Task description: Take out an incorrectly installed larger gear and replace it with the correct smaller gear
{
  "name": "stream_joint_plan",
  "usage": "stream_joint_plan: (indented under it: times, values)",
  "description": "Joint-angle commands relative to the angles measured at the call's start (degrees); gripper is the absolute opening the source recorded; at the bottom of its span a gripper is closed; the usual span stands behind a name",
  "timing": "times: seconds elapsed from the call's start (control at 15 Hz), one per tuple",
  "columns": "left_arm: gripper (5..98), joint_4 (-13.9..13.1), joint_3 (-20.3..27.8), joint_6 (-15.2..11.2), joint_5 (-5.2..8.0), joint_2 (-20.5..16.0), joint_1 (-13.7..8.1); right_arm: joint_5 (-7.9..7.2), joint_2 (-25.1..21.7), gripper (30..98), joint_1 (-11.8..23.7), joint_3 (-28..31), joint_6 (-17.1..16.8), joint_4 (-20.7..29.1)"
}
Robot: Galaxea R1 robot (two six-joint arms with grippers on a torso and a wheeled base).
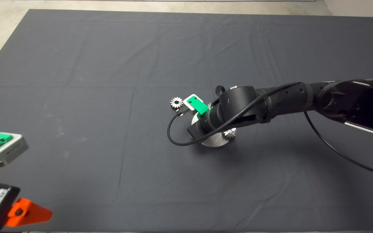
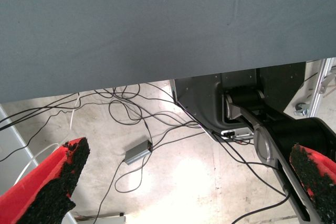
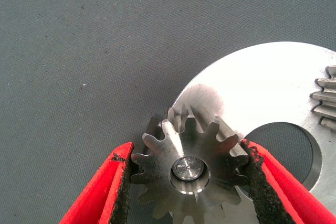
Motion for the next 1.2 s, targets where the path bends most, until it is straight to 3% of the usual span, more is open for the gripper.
stream_joint_plan:
  times: [0.0, 0.47, 0.93, 1.13]
  values:
    - [98.3, 0.18, 0.67, 0.35, 0.9, 0.01, 0.0, -0.34, 0.39, 49.9, 1.07, 0.66, 0.15, -1.19]
    - [98.3, 0.18, 0.67, 0.35, 0.81, 0.01, -0.08, -0.34, 0.46, 49.5, 1.95, 0.66, 0.76, -0.93]
    - [98.3, 0.18, 0.67, 0.35, 0.64, 0.19, 0.0, -0.25, 0.55, 49.4, 7.11, 0.57, 1.2, 0.85]
    - [98.3, 0.18, 0.67, 0.35, 0.72, 0.19, 0.0, -0.08, 0.37, 49.4, 10.2, 0.75, 3.75, 4.07]
